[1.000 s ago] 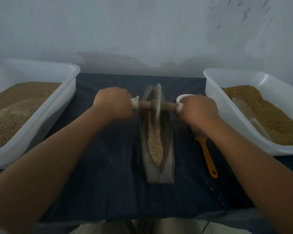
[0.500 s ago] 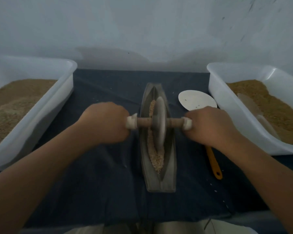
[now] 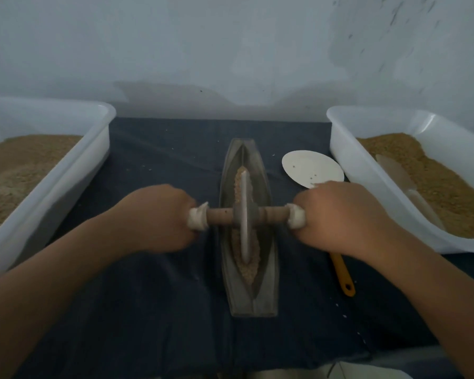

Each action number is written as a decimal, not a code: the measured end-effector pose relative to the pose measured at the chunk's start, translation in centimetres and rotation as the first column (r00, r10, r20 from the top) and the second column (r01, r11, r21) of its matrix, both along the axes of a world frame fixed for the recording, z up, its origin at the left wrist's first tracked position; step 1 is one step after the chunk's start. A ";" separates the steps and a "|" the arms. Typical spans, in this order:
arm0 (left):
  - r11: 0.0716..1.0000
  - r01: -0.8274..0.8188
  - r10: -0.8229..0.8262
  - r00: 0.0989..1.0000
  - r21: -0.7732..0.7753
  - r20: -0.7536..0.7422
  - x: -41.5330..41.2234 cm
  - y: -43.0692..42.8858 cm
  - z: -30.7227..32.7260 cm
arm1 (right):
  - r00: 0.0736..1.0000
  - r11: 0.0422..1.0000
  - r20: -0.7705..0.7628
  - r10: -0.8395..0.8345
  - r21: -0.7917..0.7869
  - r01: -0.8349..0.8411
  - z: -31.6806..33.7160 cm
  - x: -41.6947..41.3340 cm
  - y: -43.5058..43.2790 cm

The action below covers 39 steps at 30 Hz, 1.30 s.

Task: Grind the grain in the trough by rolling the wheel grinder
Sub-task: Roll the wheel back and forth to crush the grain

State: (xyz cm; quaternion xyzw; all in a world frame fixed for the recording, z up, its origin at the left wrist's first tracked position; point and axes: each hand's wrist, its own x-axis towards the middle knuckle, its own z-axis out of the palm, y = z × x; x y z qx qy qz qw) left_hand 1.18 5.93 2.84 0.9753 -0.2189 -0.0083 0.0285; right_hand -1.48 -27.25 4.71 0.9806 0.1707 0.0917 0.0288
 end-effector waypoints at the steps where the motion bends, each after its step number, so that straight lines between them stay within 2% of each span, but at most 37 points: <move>1: 1.000 -0.029 0.030 1.000 0.007 -0.004 0.6 -0.3 -0.1 | 1.000 1.000 -0.010 -0.017 -0.022 0.017 0.3 1.1 0.4; 5: 0.975 -0.222 0.215 0.966 0.033 0.142 5.8 -2.5 0.5 | 0.989 0.988 0.057 -0.140 -0.057 0.143 1.2 7.6 2.1; 7: 0.955 -0.296 0.293 0.945 0.003 0.149 7.6 -3.3 1.1 | 0.982 0.985 0.095 -0.163 -0.045 0.168 1.1 9.3 2.4; 9: 0.963 -0.267 0.264 0.958 0.014 0.110 7.8 -3.5 1.5 | 0.981 0.985 0.097 -0.167 -0.031 0.171 0.9 9.0 2.3; 11: 0.984 -0.174 0.173 0.985 0.043 0.028 6.0 -2.8 1.6 | 0.989 0.990 0.038 -0.140 0.001 0.140 0.5 7.2 1.9; 13: 0.997 -0.059 0.060 0.998 0.054 -0.005 3.1 -1.4 1.2 | 0.990 0.996 -0.111 -0.084 0.031 0.087 0.0 4.2 0.9; 15: 0.999 -0.010 0.008 0.998 0.047 0.058 0.2 -0.3 0.7 | 0.968 0.997 -0.245 -0.046 0.052 0.060 0.1 1.6 -0.1; 17: 0.997 -0.027 0.019 0.993 0.074 0.114 -0.9 -0.1 0.2 | 0.951 0.997 -0.308 -0.043 0.049 0.060 0.1 1.1 -0.4; 18: 0.995 -0.062 0.052 0.991 0.080 0.126 -0.7 -0.3 0.1 | 0.957 0.998 -0.284 -0.052 0.025 0.062 -0.1 1.6 -0.1; 22: 0.975 -0.217 0.207 0.965 0.045 0.159 4.2 -2.7 1.1 | 0.990 0.992 0.066 -0.121 -0.018 0.122 -0.6 6.3 1.5; 24: 0.965 -0.259 0.252 0.956 0.034 0.151 6.5 -3.5 1.8 | 0.984 0.989 0.106 -0.145 -0.002 0.146 -0.2 8.2 2.1; 27: 0.970 -0.240 0.236 0.968 0.042 0.079 7.1 -3.6 2.2 | 0.986 0.988 0.076 -0.151 -0.011 0.153 0.7 8.5 2.2; 30: 0.993 -0.095 0.102 0.989 0.074 -0.110 4.0 -1.9 1.8 | 0.988 0.998 -0.141 -0.066 0.011 0.069 1.3 4.8 1.3; 32: 0.999 -0.031 0.033 0.964 0.015 -0.263 1.0 -0.6 1.6 | 0.964 1.000 -0.265 -0.003 0.000 0.003 1.8 1.7 0.5; 34: 1.000 -0.008 0.004 0.950 -0.011 -0.312 -0.4 -0.2 1.2 | 0.951 1.000 -0.308 0.002 -0.012 -0.005 1.9 0.6 0.2; 36: 0.999 -0.047 0.048 0.974 0.007 -0.223 0.5 -0.5 0.6 | 0.972 0.999 -0.231 -0.038 -0.040 0.030 1.4 1.5 0.7; 39: 0.982 -0.183 0.183 0.983 0.042 0.011 4.1 -2.0 0.8 | 0.992 0.992 -0.034 -0.119 -0.052 0.117 0.8 5.6 1.8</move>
